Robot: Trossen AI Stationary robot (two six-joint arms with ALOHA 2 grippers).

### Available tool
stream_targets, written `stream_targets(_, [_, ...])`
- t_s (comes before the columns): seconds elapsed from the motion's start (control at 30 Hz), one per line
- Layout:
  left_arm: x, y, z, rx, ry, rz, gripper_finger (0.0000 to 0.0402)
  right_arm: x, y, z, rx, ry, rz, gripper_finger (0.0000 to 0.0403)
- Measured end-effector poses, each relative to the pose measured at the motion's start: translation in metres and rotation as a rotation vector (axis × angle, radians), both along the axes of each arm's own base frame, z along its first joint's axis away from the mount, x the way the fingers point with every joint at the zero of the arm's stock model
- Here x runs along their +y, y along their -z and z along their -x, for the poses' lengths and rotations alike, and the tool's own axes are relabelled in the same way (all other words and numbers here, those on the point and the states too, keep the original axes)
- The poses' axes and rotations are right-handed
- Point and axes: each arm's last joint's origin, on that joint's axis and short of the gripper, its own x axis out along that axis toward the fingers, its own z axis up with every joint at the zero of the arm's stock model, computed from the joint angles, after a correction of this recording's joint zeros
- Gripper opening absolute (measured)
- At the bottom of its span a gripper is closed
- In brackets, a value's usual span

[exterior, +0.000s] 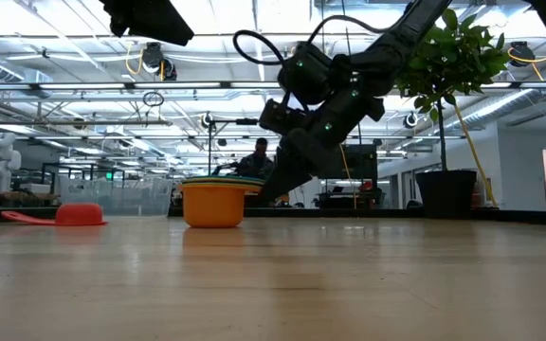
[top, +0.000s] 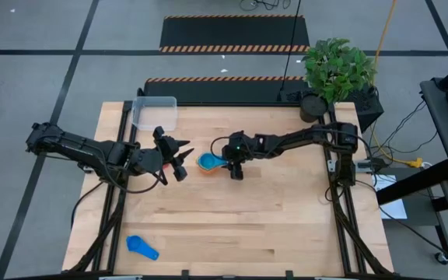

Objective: Nest measuring cups in basket
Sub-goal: Stack the light blue measuring cup on top of the yellow measuring cup, then stack the red measuring cup on top of the light blue measuring cup

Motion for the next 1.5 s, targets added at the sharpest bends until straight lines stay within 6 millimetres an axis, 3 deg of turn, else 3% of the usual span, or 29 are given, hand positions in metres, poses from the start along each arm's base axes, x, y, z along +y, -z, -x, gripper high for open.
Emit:
stream_targets(0.23, [0.001, 0.005, 0.003, 0.067, 0.000, -0.015, 0.0136, 0.004, -0.006, 0.000, -0.018, 0.000, -0.005, 0.0215])
stream_targets(0.63, [0.005, 0.024, 0.021, 0.254, -0.086, 0.056, 0.0136, 0.005, -0.039, 0.012, -0.033, 0.023, 0.018, 0.0273])
stream_targets(0.93, [0.007, 0.031, 0.030, 0.301, -0.170, 0.131, 0.0136, 0.007, -0.063, 0.032, 0.028, 0.043, 0.064, 0.0273])
stream_targets(1.37, [0.016, 0.041, 0.045, 0.370, -0.372, 0.236, 0.0136, 0.013, -0.117, 0.066, -0.026, -0.004, 0.122, 0.0272])
stream_targets(1.5, [0.014, 0.052, 0.041, 0.525, -0.323, 0.276, 0.0136, 0.016, -0.125, 0.082, 0.032, -0.006, 0.105, 0.0272])
